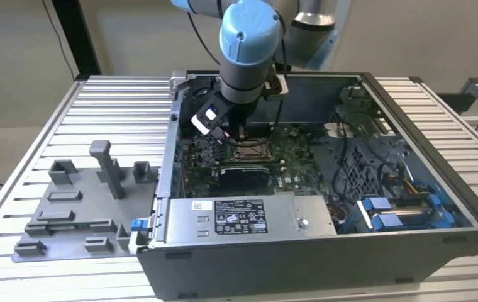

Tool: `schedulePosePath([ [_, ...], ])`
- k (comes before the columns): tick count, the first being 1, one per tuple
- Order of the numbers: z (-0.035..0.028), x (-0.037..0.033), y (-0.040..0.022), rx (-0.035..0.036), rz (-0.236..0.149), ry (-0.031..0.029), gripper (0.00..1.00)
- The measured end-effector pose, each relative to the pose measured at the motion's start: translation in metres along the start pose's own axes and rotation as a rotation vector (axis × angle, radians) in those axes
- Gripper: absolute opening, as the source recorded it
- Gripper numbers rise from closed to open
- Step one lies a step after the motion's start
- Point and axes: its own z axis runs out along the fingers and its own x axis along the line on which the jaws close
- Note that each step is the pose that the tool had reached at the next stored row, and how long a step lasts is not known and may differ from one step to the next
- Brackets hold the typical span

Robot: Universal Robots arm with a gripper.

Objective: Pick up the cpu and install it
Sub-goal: 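Install the second cpu locking lever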

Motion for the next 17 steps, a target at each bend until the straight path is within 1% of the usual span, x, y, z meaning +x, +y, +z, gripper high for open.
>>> schedulePosePath([
  [3,0.0004,-0.0003,0.0008,0.0005,-0.001,-0.0003,0.00],
  [8,0.0008,-0.0011,0.0046,0.0009,-0.001,-0.0009,0.00],
  [13,0.0015,-0.0015,0.0055,0.0010,-0.001,-0.0014,0.00],
  [17,0.0022,-0.0019,0.0073,0.0009,-0.001,-0.0019,0.00],
])
